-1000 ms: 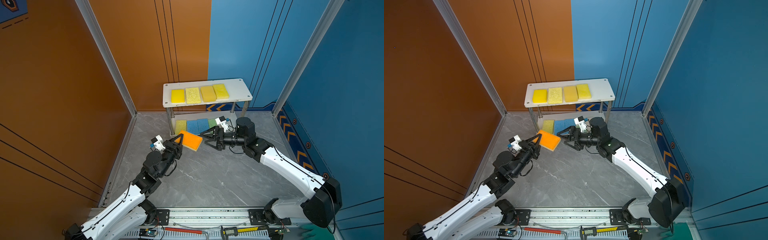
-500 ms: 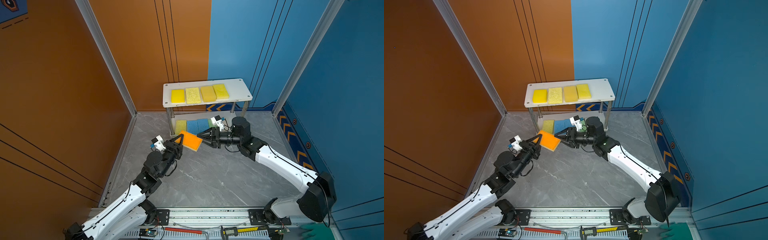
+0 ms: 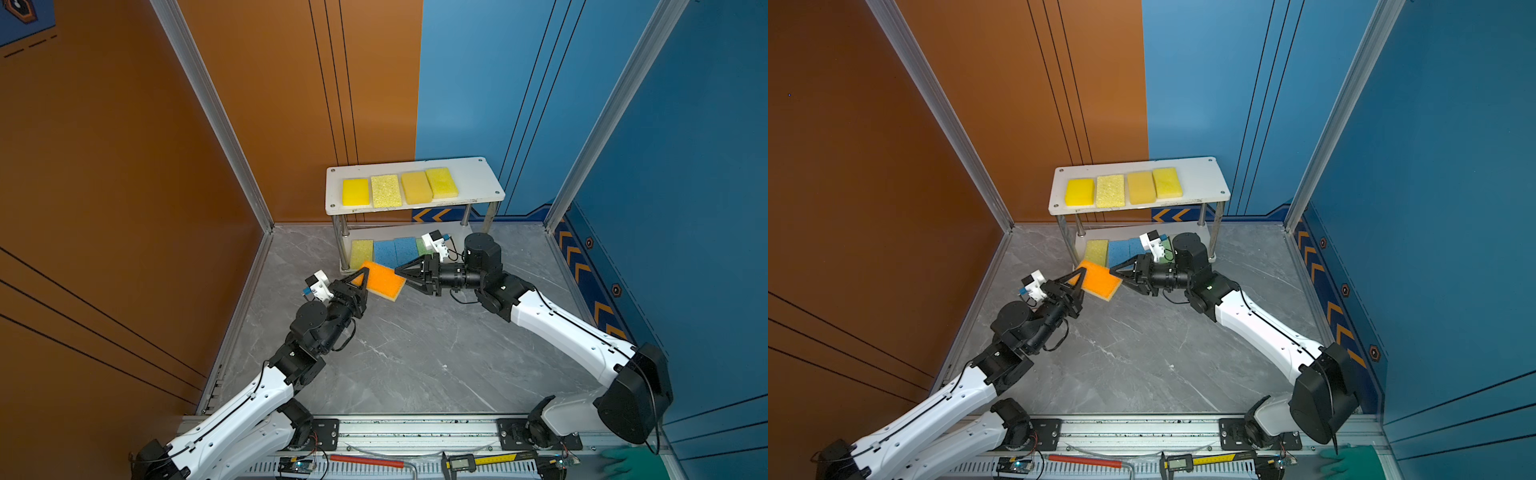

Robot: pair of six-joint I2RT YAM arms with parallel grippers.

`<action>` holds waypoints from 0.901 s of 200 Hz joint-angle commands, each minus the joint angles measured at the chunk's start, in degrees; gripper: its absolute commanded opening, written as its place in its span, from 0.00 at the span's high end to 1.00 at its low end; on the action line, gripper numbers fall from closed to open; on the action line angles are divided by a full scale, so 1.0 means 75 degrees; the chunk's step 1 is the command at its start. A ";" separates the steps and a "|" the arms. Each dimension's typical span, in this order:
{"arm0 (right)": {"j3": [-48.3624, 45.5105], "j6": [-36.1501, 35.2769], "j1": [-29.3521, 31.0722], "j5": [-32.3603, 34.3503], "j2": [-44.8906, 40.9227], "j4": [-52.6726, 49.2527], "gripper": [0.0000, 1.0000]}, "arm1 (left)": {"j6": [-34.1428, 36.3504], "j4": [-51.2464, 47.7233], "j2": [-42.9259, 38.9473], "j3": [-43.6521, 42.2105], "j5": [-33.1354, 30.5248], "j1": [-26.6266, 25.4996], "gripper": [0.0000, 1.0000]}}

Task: Place and organize the cleaning sponges onto the shelf
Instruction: 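Hold the orange sponge with the left gripper while the right gripper moves toward it, then close the right gripper on the orange sponge while the left gripper opens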

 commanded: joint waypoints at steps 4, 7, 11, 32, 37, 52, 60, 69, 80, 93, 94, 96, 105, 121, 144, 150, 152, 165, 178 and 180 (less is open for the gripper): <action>0.0069 -0.0029 0.0002 -0.0370 -0.0050 0.0255 0.60 | -0.0016 0.0174 0.0043 -0.0046 -0.0008 -0.0033 0.84; 0.0067 -0.0026 -0.0008 -0.0371 -0.0057 0.0255 0.61 | -0.0028 0.0174 0.0042 -0.0051 -0.0019 -0.0033 0.84; 0.0067 -0.0025 -0.0006 -0.0371 -0.0063 0.0255 0.61 | -0.0033 0.0174 0.0046 -0.0052 -0.0013 -0.0033 0.84; 0.0067 -0.0031 -0.0017 -0.0395 -0.0080 0.0267 0.67 | -0.0045 0.0186 0.0061 -0.0052 0.0003 -0.0013 0.85; 0.0067 -0.0026 -0.0013 -0.0395 -0.0066 0.0267 0.68 | -0.0042 0.0194 0.0065 -0.0055 0.0006 -0.0009 0.84; 0.0072 -0.0019 -0.0011 -0.0406 -0.0039 0.0283 0.70 | -0.0056 0.0209 0.0078 -0.0061 0.0008 0.0002 0.85; 0.0067 -0.0020 -0.0011 -0.0414 -0.0029 0.0290 0.72 | -0.0059 0.0221 0.0089 -0.0053 0.0025 0.0002 0.85; 0.0055 -0.0015 -0.0017 -0.0406 -0.0028 0.0292 0.73 | -0.0068 0.0221 0.0091 -0.0060 0.0047 0.0014 0.85; 0.0050 -0.0015 -0.0011 -0.0396 -0.0029 0.0302 0.73 | -0.0078 0.0221 0.0092 -0.0078 0.0049 0.0008 0.85; 0.0043 -0.0014 -0.0011 -0.0395 -0.0023 0.0302 0.74 | -0.0079 0.0219 0.0083 -0.0087 0.0047 0.0013 0.85; 0.0043 -0.0020 -0.0011 -0.0395 -0.0023 0.0302 0.74 | -0.0079 0.0220 0.0078 -0.0087 0.0044 0.0008 0.85; 0.0043 -0.0018 -0.0017 -0.0395 -0.0023 0.0302 0.74 | -0.0080 0.0221 0.0077 -0.0087 0.0045 0.0012 0.85; 0.0044 -0.0017 -0.0011 -0.0395 -0.0023 0.0302 0.76 | -0.0079 0.0221 0.0077 -0.0087 0.0036 0.0006 0.85; 0.0035 -0.0017 -0.0026 -0.0395 -0.0023 0.0306 0.77 | -0.0085 0.0220 0.0085 -0.0087 0.0030 0.0014 0.84; 0.0015 -0.0022 -0.0060 -0.0383 -0.0039 0.0303 0.77 | -0.0124 0.0209 0.0130 -0.0087 0.0041 0.0014 0.81; -0.0001 -0.0019 -0.0064 -0.0394 -0.0040 0.0302 0.77 | -0.0137 0.0215 0.0142 -0.0086 0.0045 0.0011 0.79; -0.0003 -0.0024 -0.0065 -0.0394 -0.0045 0.0302 0.77 | -0.0138 0.0219 0.0143 -0.0090 0.0042 0.0007 0.79; -0.0012 -0.0019 -0.0073 -0.0395 -0.0052 0.0302 0.78 | -0.0153 0.0210 0.0166 -0.0086 0.0070 0.0013 0.75; -0.0038 -0.0022 -0.0082 -0.0395 -0.0080 0.0302 0.78 | -0.0193 0.0214 0.0203 -0.0087 0.0077 0.0013 0.68; -0.0047 -0.0027 -0.0087 -0.0395 -0.0078 0.0293 0.78 | -0.0196 0.0210 0.0202 -0.0087 0.0094 0.0014 0.67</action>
